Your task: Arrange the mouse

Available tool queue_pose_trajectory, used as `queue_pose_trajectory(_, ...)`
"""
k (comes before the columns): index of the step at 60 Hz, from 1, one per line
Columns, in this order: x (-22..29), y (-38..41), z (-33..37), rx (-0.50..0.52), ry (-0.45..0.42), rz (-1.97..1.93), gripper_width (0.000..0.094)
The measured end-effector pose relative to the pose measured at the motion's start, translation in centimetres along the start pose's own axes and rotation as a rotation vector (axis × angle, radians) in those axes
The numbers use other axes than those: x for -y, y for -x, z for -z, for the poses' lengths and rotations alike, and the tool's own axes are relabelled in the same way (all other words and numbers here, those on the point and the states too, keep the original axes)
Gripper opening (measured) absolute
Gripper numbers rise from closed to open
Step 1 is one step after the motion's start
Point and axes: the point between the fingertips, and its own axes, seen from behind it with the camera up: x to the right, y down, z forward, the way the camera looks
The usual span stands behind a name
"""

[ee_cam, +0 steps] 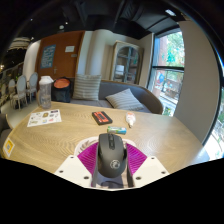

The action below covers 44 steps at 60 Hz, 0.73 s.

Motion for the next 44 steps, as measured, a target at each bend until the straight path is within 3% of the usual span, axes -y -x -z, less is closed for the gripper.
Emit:
queue_pose_trajectory(7,-5.3,-2.2,-2.7,-0.002,0.140,0.019,0.0411)
queue_pose_trajectory(11,-6.9,-1.7,-2.7,0.027,0.171,0.017,0.0421)
queue_pose_trajectory(21,-7.9,-0.3,-2.5,0.095,0.207,0.014,0.0602)
queue_pose_trajectory(27,-7.0,0.3,-0.9,0.156,0.166,-0.030,0.0871)
queue_pose_trajectory(44,-7.5,-3.6,9.5,0.226,0.024,-0.106,0.0855)
